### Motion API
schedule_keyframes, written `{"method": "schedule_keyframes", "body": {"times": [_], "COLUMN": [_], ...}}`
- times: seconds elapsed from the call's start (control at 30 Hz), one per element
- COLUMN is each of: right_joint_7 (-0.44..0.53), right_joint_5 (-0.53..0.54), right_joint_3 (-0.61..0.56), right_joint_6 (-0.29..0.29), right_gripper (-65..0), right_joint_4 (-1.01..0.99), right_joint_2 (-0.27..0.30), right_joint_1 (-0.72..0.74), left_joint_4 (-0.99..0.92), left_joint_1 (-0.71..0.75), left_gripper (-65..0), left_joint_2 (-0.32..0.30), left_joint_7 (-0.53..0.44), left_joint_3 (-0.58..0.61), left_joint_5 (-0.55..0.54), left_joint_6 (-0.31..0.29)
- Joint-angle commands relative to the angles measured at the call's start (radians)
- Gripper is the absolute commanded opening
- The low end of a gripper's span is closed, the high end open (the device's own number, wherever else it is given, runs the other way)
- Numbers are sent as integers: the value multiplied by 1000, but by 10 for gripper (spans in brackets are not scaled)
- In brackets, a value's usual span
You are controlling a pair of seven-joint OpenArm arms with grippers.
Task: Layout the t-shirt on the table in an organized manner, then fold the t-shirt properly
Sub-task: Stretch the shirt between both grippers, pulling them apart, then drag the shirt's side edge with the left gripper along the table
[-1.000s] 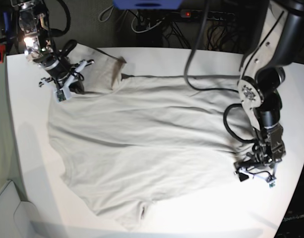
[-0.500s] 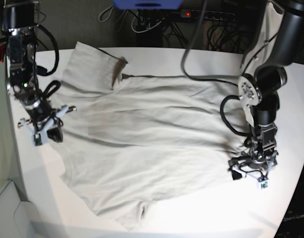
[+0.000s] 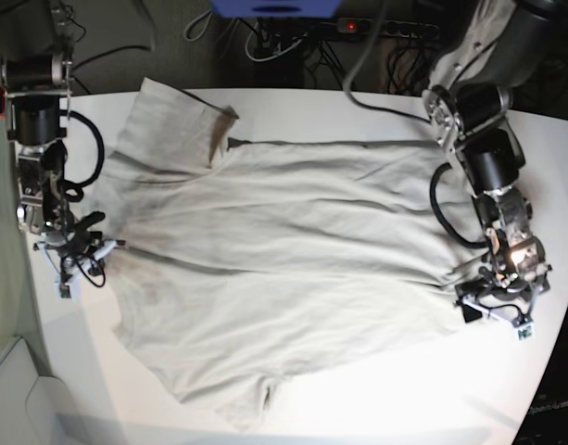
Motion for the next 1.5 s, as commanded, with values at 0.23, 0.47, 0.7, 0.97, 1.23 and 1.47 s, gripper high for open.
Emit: {"method": "schedule_keyframes", "body": {"times": [0.23,0.47,0.7,0.97,1.23,1.47], "right_joint_7": [75,69,72,69,66,66], "right_joint_5": [1,1,1,1,1,1], "right_joint_3": [22,110,116,130,130,130], "right_joint_6": [25,25,25,25,25,25], "right_gripper": [-650,-650,-650,-650,-650,-650], "right_joint_4": [-22,-16,-14,87,293,354], "right_joint_2": [21,66,69,64,66,64], "right_joint_1": [-71,-144,-213,-289,-397,-421], "left_joint_4": [33,10,-146,-412,-648,-642], "left_joint_1": [16,-2,-54,-134,-215,-277], "left_gripper": [-110,-108,-108,-109,-109,-109], "left_joint_2": [-32,-26,-23,-29,-60,-77], "left_joint_7": [-31,-34,-150,-308,-568,-548], "left_joint_3": [10,11,62,117,119,112], "left_joint_5": [-136,-138,-139,-139,-130,-139], "left_joint_6": [-1,-1,5,8,8,7]}}
